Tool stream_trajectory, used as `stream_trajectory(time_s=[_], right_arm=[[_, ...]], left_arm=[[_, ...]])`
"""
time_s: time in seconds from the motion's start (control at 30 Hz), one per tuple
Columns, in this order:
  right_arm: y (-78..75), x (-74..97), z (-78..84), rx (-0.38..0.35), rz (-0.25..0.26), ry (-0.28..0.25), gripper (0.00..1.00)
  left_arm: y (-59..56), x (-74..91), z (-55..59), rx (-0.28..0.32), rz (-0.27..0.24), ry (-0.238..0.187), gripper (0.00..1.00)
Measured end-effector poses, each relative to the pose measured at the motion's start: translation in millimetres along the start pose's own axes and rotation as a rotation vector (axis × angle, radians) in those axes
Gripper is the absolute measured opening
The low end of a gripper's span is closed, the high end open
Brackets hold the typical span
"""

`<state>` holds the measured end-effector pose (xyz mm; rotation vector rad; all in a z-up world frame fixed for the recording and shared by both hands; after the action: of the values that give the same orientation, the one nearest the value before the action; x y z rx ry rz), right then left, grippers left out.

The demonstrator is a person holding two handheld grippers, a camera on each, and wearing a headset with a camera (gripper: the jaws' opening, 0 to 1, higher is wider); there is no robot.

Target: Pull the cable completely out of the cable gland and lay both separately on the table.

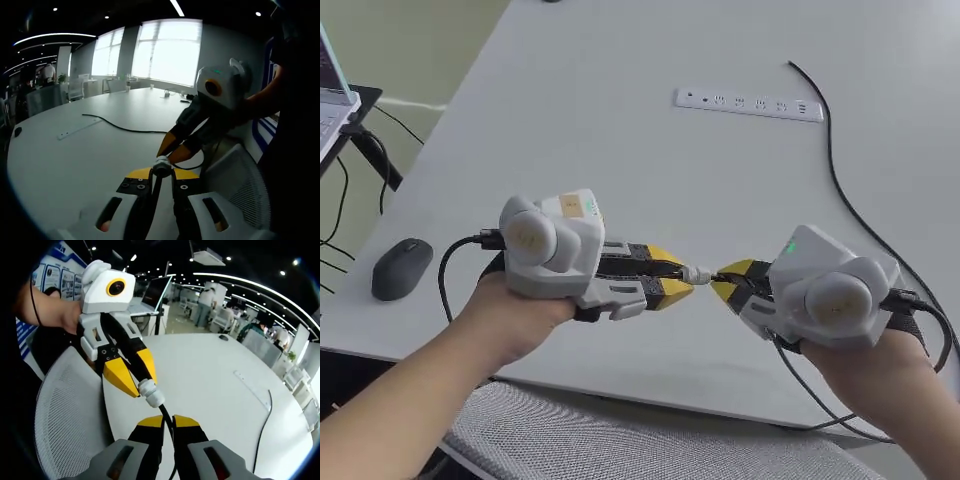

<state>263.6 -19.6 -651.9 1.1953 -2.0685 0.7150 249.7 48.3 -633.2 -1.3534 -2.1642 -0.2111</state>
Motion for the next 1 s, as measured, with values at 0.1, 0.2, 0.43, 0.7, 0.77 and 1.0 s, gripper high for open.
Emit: stream_trajectory(time_s=[0.1, 0.2, 0.43, 0.7, 0.77, 1.0], right_arm=[[-2.9, 0.0, 3.6, -0.032, 0.000, 0.001, 0.01], [-6.3, 0.6, 7.7, -0.075, 0.002, 0.000, 0.01], [-15.2, 1.1, 18.9, -0.200, 0.002, 0.005, 0.01], [-24.6, -0.2, 36.4, -0.343, -0.003, 0.015, 0.01], [-26.4, -0.7, 40.3, -0.378, -0.003, 0.014, 0.01], [-31.2, -4.2, 57.0, -0.505, -0.017, 0.019, 0.01]], left_arm=[[0.8, 1.2, -0.5, 0.000, -0.002, -0.002, 0.15], [-0.6, 2.1, -1.7, 0.000, -0.001, -0.004, 0.15], [-3.0, 3.7, -6.0, 0.001, 0.000, -0.012, 0.15], [-2.4, 5.1, -7.7, 0.001, 0.000, -0.016, 0.15], [-1.8, 5.8, -7.9, 0.000, -0.002, -0.016, 0.15], [-0.8, 7.3, -9.2, -0.001, -0.003, -0.020, 0.15]])
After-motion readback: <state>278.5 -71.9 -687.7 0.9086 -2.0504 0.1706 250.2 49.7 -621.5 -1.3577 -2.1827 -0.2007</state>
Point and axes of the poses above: the centre of the closed fingertips' face, and the gripper's own axes: x roughly backward along the fingers, y roughly to its left, z roughly out of its underside, the point moved 3 cm from there along x, roughly backward along the fingers, and after that the axes turned 10 degrees about y, right-handed, at the moved point
